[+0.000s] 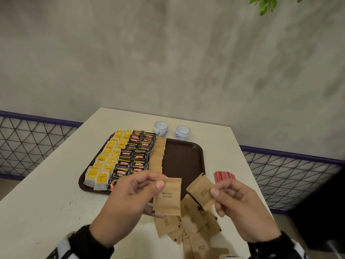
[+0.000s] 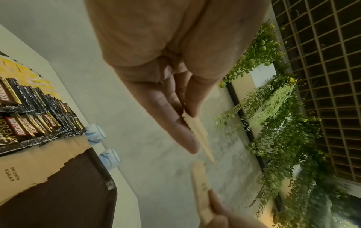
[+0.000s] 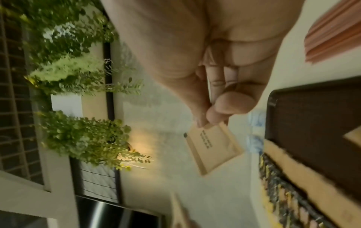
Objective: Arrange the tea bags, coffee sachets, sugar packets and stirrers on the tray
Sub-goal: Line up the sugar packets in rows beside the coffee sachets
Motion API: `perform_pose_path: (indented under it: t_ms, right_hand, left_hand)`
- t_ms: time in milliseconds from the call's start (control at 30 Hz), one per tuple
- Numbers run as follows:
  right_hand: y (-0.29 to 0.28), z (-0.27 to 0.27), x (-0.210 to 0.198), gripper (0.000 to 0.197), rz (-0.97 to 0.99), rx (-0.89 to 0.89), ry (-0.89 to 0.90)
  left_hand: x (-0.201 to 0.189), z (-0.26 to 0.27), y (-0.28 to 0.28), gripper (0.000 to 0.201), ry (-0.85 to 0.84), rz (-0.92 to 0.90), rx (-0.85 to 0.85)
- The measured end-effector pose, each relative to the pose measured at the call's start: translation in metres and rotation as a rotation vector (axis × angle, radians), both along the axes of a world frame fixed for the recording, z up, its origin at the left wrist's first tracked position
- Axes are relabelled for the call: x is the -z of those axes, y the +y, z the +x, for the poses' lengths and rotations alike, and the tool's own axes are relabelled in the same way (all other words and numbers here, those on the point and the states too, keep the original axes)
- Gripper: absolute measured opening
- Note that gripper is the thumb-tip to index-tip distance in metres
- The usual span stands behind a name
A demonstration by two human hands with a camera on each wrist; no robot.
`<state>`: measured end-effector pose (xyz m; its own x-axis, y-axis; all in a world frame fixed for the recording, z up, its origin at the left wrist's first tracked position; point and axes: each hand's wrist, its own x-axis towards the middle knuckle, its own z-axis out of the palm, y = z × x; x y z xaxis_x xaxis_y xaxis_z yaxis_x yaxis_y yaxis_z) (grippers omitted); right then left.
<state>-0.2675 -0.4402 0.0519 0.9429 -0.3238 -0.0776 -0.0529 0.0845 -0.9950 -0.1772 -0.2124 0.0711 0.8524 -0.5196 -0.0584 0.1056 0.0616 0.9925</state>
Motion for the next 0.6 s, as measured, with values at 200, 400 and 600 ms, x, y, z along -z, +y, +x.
perform_pose_path:
  t_ms: [200,400,600]
  right_hand:
    - [0.017,0.005,-0.014,0.056,0.141,-0.062,-0.089]
    - [0.027,0.015,-0.016,0.064,0.133,-0.080,-0.055]
    - [0.022,0.033,-0.016,0.025,-0.025,-0.041,0.043]
  left_hand:
    - [-0.001,0.002,0.002,0.010,-0.023,-0.003,-0.044]
    - [0.000,0.006,0.005,0.010,-0.025,0.018,-0.050]
    - [0.001,0.016,0.013,0.007,0.038,0.071,-0.044]
